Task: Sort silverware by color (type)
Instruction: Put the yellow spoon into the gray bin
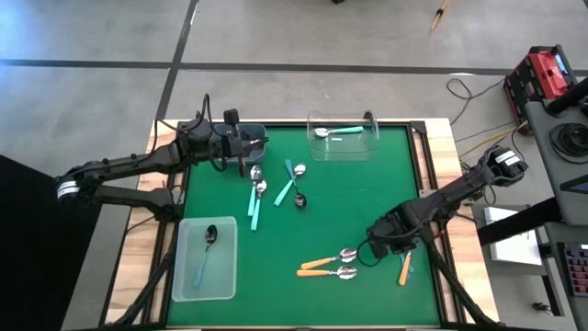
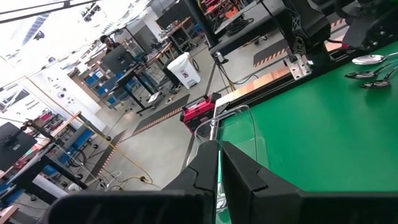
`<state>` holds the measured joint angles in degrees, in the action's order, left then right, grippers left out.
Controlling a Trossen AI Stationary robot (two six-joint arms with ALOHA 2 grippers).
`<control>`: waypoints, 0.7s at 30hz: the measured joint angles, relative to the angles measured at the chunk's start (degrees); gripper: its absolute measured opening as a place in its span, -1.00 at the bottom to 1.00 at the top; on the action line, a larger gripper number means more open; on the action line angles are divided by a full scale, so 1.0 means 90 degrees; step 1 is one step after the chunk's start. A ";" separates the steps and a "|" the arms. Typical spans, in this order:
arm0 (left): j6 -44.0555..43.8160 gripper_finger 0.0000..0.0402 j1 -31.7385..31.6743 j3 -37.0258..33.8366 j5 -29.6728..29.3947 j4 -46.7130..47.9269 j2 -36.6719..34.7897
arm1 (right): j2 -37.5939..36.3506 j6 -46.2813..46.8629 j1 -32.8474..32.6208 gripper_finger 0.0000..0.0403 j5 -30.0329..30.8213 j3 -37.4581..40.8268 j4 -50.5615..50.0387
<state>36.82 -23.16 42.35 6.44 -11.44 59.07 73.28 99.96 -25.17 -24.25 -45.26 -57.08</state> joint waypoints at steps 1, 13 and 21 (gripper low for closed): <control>-0.0002 -1.00 0.0000 0.0000 0.0000 0.0000 0.0000 | 0.0000 0.0033 -0.0019 -0.96 -0.0075 0.0024 -0.0040; -0.0005 -0.99 0.0000 0.0000 0.0000 0.0000 0.0002 | -0.0010 -0.0008 -0.0051 -0.96 -0.0163 0.0088 -0.0797; -0.0005 -0.99 0.0000 0.0000 0.0000 0.0002 0.0005 | -0.0015 -0.0385 -0.0054 -0.96 -0.0139 0.0438 -0.0748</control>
<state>36.77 -23.16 42.35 6.44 -11.42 59.11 73.14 96.49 -25.65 -25.50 -41.32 -63.82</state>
